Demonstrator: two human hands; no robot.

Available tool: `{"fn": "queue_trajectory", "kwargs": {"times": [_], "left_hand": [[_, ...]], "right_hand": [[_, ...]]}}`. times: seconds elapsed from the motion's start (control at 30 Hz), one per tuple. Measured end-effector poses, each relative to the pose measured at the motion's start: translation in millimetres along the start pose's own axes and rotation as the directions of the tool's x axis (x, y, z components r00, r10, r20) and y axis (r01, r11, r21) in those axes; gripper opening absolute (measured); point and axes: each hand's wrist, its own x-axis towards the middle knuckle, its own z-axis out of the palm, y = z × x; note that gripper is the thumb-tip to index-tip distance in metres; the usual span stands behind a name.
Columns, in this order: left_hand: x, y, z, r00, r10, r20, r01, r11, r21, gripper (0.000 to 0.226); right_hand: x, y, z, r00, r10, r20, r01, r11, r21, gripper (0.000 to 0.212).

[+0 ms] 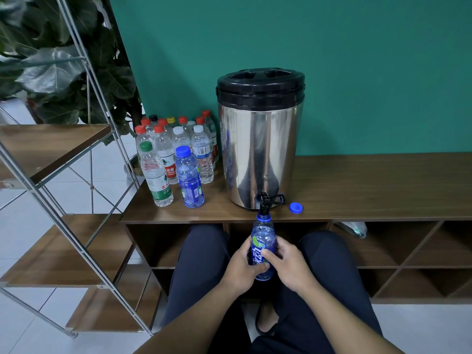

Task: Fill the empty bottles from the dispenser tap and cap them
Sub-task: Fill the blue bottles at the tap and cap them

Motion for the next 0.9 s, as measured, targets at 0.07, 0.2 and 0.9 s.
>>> {"fn": "queue_trajectory", "kwargs": {"times": [0.07,0.2,0.9], "left_hand": [[-0.1,0.2,0.0,1.000,0.000,-0.001,0.000,1.000,-0.002,0.073],[0.4,0.3,0.1,1.000,0.005,-0.001,-0.005,1.000,-0.015,0.072],[0.9,-1.5,1.1,1.000,0.022,-0.013,-0.022,0.999,-0.042,0.074]], "right_hand": [[0.0,-0.2,0.1,1.000,-0.005,0.001,0.005,1.000,-0.002,0.029],[0.2,0.1,0.7,1.000,-0.012,0.002,0.012,1.000,0.005,0.030],[1.7,3.1,0.6,1.000,-0.028,-0.008,0.028,1.000,-0.005,0.027]]}}
